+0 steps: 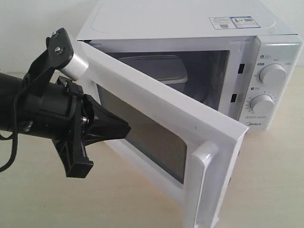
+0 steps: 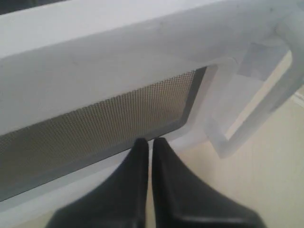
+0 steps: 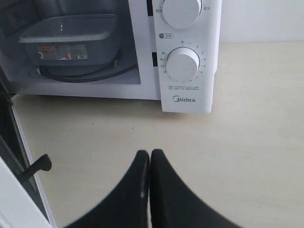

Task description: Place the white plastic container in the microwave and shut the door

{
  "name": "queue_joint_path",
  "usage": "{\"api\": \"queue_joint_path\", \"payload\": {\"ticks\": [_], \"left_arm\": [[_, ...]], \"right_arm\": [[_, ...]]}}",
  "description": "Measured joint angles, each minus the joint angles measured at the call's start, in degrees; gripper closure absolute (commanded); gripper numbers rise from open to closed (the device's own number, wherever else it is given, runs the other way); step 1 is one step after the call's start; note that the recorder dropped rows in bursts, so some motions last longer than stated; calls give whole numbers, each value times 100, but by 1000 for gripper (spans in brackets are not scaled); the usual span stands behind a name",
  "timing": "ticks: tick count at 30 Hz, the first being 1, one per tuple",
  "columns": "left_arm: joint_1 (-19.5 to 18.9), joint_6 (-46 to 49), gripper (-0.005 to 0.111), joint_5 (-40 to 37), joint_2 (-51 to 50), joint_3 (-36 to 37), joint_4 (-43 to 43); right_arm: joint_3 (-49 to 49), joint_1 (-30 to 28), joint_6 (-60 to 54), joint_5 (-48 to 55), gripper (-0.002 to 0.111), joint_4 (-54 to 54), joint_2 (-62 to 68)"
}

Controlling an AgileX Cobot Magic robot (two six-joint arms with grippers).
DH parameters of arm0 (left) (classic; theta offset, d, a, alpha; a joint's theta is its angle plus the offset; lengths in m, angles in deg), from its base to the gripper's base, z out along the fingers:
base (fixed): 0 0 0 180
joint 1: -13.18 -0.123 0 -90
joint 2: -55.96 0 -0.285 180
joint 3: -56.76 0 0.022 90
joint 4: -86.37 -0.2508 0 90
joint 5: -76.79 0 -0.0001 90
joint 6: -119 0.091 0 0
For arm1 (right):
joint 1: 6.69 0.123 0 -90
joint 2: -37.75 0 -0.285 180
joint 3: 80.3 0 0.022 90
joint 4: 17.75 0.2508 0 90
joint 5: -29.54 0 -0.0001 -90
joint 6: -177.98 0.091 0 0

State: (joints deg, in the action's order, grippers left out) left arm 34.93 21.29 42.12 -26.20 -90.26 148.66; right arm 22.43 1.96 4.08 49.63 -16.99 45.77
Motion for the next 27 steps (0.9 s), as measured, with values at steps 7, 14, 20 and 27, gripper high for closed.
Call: {"api": "queue_joint_path", "payload": {"ticks": [7, 14, 20, 27], "left_arm": [[0, 113, 103, 97, 0, -10, -29], [0, 857, 103, 738, -236, -167, 443], [0, 1289, 103, 432, -915, -748, 647], [0, 1330, 103, 468, -1507, -1307, 658]], "right_arm": [[0, 0, -53, -393, 108, -35, 0], [0, 0, -53, -635, 108, -35, 0], [0, 0, 21, -1966, 108, 3, 0], [0, 0, 207, -3141, 108, 84, 0]]}}
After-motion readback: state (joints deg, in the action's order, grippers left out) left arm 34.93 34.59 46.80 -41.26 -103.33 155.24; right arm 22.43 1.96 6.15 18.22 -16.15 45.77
